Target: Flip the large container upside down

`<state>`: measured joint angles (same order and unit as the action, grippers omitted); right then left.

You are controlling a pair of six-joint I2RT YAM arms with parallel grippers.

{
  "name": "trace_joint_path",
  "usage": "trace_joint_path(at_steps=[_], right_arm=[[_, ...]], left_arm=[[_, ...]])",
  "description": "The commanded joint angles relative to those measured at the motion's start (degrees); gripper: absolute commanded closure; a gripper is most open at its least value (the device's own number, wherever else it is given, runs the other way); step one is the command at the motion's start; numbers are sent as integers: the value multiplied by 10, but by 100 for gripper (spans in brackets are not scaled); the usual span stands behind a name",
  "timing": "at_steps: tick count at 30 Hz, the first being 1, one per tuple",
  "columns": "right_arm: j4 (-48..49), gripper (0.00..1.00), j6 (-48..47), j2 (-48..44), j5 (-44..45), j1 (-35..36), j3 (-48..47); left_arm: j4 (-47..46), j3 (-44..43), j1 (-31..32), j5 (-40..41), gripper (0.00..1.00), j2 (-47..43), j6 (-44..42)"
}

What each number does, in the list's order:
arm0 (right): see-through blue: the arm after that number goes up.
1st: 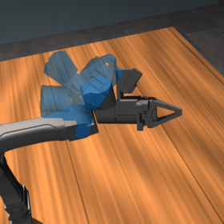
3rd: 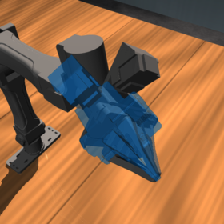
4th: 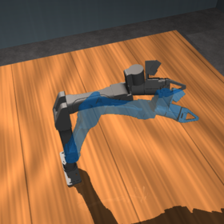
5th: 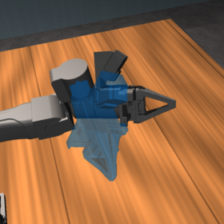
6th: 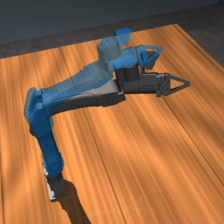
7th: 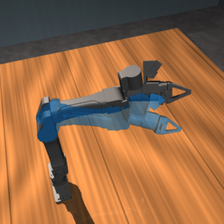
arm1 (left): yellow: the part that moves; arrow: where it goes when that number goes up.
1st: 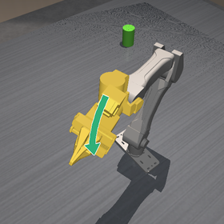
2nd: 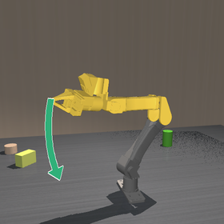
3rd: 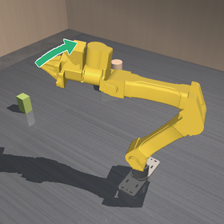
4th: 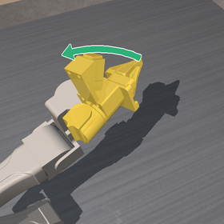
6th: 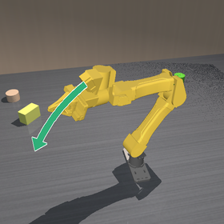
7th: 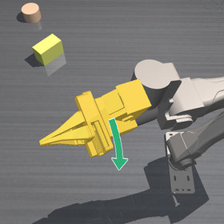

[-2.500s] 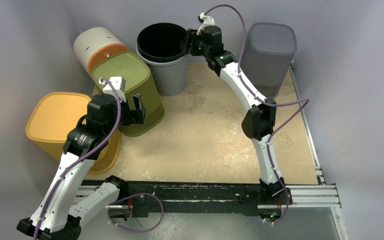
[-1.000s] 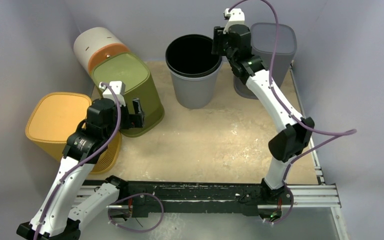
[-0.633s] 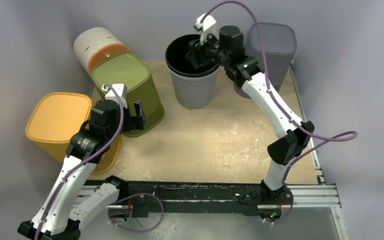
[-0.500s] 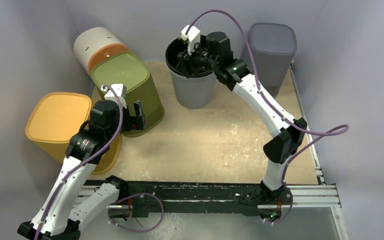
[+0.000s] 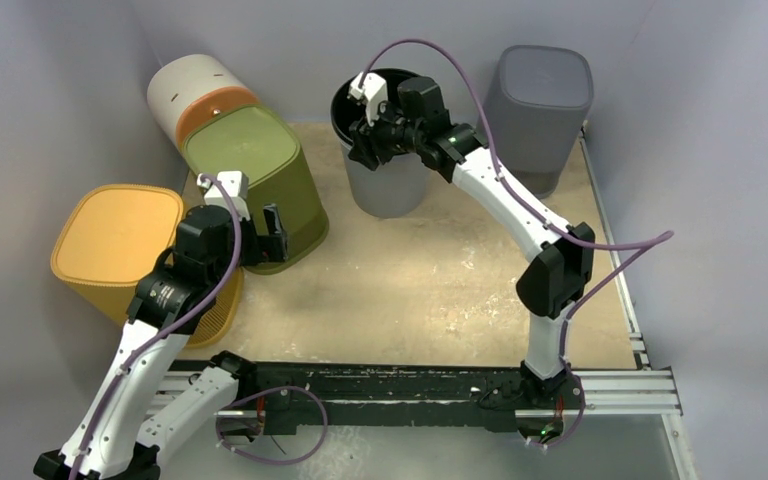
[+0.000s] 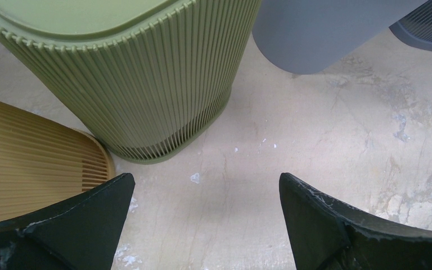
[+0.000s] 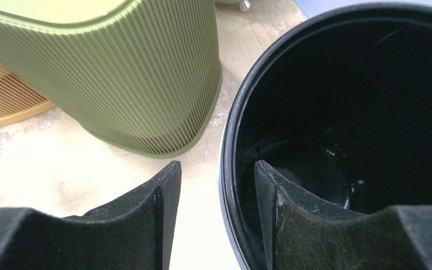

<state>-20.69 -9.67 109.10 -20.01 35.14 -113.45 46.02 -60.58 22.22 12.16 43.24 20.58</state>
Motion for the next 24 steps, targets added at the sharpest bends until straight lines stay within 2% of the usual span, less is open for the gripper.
trace_joint_path(at_steps=[1,6,9,14,17,21,24], right_arm=[[17,47,-1,20,18,-2,-11],[17,48,-1,44,41,-2,-29],[17,54,0,50,46,-2,-33],[27,80,5,37,59,-2,-30],[48,92,9,20,66,-2,-26],[65,100,16,1,69,-2,-34],[73,100,21,-7,67,-3,-51]], left_arm=[[-5,-1,1,7,3,-8,8],[-4,-3,2,7,3,-14,9],[-5,-3,2,7,3,-11,8],[-4,-2,2,9,3,-9,6],[-5,-2,1,10,3,-9,7],[-4,-2,1,11,3,-9,7],[-2,-5,2,13,3,-10,6]])
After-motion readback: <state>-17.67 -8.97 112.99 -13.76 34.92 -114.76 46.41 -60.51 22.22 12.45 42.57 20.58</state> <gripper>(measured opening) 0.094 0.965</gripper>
